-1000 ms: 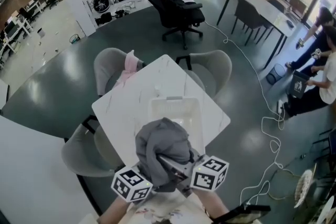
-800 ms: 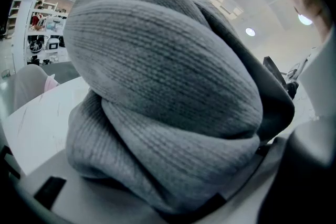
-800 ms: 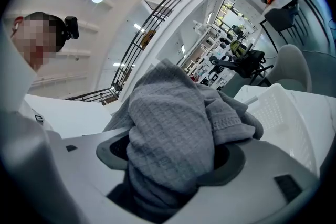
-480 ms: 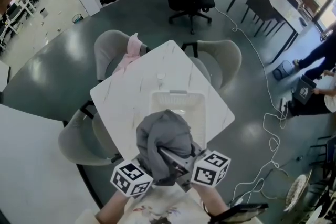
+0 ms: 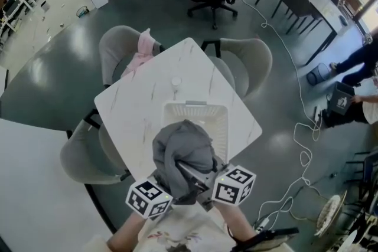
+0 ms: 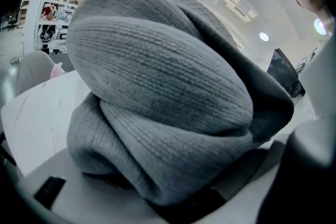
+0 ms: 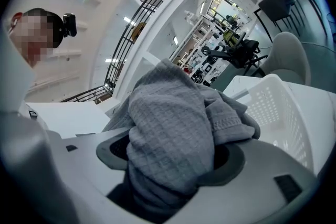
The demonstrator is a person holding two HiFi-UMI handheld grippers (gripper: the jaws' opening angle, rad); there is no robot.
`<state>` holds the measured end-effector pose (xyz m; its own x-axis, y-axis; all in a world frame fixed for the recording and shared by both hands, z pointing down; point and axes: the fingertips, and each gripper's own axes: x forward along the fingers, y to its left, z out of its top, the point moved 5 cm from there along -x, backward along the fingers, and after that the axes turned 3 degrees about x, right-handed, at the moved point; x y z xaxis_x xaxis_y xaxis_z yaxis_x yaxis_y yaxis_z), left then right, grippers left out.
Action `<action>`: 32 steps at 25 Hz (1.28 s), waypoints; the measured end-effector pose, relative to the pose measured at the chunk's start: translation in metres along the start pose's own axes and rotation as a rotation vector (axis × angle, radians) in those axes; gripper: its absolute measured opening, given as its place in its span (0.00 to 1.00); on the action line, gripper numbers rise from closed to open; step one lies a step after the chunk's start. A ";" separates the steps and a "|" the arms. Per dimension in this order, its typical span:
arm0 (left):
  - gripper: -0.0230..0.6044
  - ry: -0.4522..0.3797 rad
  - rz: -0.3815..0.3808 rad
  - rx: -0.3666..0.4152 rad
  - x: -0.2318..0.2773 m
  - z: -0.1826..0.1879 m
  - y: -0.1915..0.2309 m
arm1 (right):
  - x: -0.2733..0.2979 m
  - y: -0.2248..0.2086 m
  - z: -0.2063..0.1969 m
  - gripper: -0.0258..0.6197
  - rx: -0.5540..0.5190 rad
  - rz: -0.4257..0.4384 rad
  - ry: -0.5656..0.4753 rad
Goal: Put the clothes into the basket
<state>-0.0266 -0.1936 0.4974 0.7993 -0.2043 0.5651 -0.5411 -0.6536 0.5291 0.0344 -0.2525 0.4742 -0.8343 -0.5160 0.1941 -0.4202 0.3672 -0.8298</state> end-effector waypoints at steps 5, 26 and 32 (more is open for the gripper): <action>0.48 0.016 -0.003 -0.053 0.015 -0.009 0.013 | 0.007 -0.022 -0.006 0.54 0.021 -0.037 0.042; 0.49 0.046 0.065 -0.196 0.058 -0.029 0.058 | 0.032 -0.097 -0.016 0.54 0.100 -0.168 0.139; 0.49 0.051 0.079 -0.229 0.070 -0.032 0.071 | 0.039 -0.115 -0.017 0.54 0.112 -0.194 0.161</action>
<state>-0.0172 -0.2311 0.5947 0.7413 -0.2068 0.6386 -0.6509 -0.4536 0.6087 0.0439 -0.3022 0.5866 -0.7917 -0.4356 0.4284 -0.5433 0.1811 -0.8198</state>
